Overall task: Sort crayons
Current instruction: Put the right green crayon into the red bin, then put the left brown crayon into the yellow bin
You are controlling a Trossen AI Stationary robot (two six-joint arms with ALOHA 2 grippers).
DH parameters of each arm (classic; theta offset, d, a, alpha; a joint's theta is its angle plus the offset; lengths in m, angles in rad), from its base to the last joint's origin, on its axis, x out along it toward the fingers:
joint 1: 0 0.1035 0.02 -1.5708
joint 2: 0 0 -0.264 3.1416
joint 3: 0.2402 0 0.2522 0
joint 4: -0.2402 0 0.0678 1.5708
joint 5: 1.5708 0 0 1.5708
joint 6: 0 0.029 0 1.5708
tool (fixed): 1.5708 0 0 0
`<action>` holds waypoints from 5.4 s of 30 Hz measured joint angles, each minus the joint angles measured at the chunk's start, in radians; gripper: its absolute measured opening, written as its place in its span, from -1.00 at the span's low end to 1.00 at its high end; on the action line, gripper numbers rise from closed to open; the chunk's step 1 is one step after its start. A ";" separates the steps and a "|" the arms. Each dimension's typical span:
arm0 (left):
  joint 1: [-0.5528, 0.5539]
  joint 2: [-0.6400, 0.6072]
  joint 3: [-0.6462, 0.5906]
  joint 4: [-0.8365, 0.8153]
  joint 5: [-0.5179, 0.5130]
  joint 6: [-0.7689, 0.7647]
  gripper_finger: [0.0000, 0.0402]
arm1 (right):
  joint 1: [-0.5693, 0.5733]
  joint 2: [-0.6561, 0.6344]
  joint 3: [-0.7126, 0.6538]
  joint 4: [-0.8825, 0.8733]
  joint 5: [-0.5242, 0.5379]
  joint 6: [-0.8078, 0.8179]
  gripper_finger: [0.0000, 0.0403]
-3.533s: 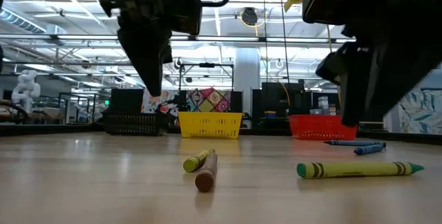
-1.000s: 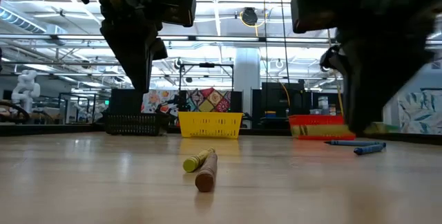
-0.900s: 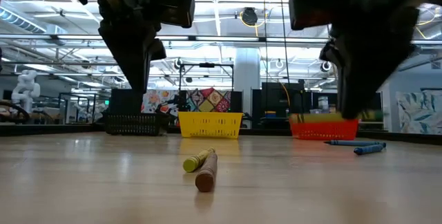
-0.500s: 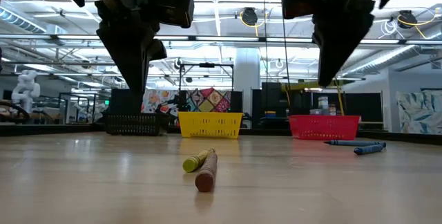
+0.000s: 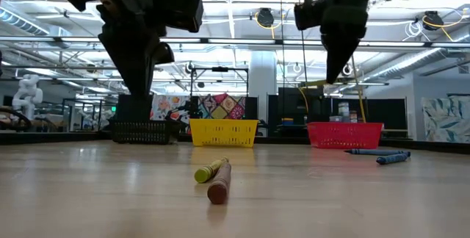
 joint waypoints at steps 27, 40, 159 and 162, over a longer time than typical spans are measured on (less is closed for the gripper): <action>0.140 0.000 0.000 -0.083 -0.085 0.200 -1.00 | -0.650 -0.003 -0.174 0.128 -0.185 -0.415 -1.00; 0.201 0.000 0.000 -0.099 -0.164 0.227 -1.00 | -0.761 -0.003 -0.179 0.177 -0.191 -0.529 -1.00; -0.707 -0.016 -0.047 -0.406 -0.029 -1.695 -0.59 | -0.354 -0.004 -0.179 0.136 -0.060 -0.266 -0.67; -0.709 -0.016 -0.046 -0.405 -0.027 -1.695 -0.59 | -0.340 -0.004 -0.179 0.141 -0.060 -0.266 -0.67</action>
